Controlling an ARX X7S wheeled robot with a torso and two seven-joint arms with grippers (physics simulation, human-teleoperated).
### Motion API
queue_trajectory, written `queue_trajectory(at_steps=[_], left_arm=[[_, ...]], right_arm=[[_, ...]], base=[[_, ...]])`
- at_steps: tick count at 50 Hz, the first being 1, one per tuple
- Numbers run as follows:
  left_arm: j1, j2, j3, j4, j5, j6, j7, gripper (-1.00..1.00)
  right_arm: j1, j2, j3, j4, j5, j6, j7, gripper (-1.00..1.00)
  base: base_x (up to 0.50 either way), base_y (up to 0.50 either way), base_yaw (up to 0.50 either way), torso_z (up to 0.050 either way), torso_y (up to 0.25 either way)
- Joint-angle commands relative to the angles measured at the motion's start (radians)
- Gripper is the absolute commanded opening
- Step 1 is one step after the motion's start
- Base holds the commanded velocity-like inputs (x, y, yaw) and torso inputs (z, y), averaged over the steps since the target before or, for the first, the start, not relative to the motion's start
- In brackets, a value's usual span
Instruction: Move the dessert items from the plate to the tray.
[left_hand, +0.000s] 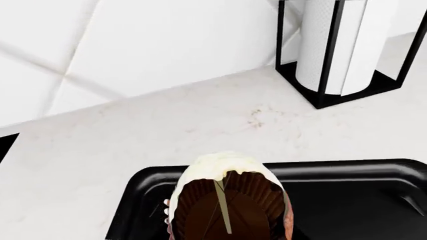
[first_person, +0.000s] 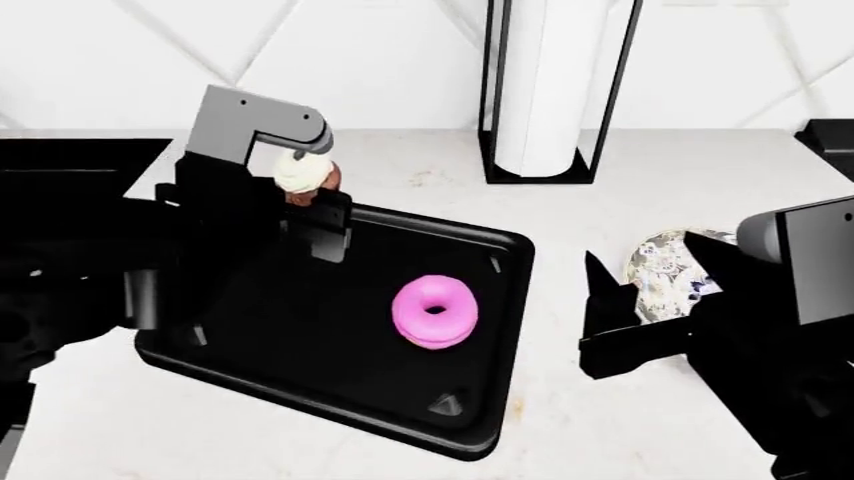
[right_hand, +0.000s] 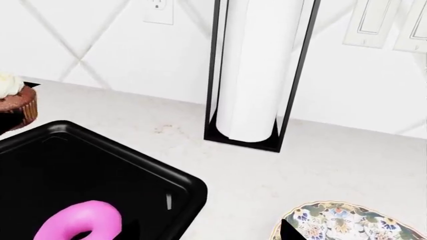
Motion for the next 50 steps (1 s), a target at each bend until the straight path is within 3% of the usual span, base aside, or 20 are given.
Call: queue_trajectory(at_steps=[1, 46, 47, 50], left_arm=[[0.013, 0.049, 0.052, -0.063, 0.079, 0.036, 0.064, -1.0], [0.099, 0.01, 0.054, 0.026, 0.037, 0.045, 0.011, -1.0], [0.099, 0.01, 0.053, 0.029, 0.03, 0.042, 0.007, 1.0], [0.094, 0.011, 0.053, 0.037, 0.016, 0.031, -0.009, 1.0]], right_arm=[[-0.009, 0.005, 0.007, -0.002, -0.007, -0.006, -0.005, 1.0], [-0.036, 0.009, 0.021, -0.006, -0.025, -0.024, -0.02, 1.0], [-0.034, 0.01, 0.02, -0.006, -0.024, -0.023, -0.019, 1.0], [-0.023, 0.015, 0.025, -0.004, -0.013, -0.025, -0.017, 1.0]], base=[[0.0, 0.0, 0.0, 0.0, 0.0], [0.0, 0.0, 0.0, 0.0, 0.0], [0.0, 0.0, 0.0, 0.0, 0.0], [0.0, 0.0, 0.0, 0.0, 0.0]])
